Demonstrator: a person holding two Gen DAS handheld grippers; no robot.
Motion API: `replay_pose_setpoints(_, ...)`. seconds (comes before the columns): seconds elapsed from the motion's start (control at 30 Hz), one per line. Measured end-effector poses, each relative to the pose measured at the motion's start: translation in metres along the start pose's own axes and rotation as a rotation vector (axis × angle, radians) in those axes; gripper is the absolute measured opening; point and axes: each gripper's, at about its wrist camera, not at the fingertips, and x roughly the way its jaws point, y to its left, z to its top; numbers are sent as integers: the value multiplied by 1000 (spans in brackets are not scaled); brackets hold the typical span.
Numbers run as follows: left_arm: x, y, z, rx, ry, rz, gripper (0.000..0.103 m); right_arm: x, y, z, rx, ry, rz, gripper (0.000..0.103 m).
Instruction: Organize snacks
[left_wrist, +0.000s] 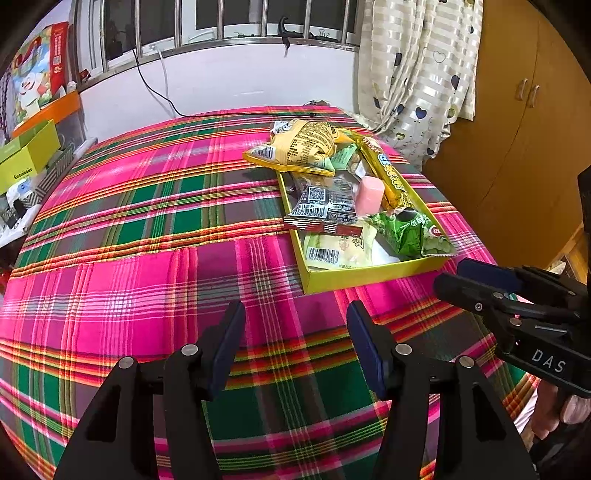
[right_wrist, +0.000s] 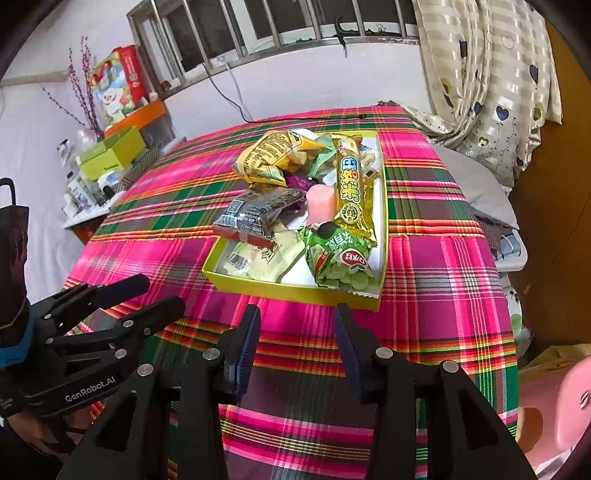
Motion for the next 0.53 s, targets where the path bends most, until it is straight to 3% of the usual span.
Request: replay_pose_setpoints(0.53,-7,0,2,7,-56,37,58,0,0,2,0,-1,-6,40)
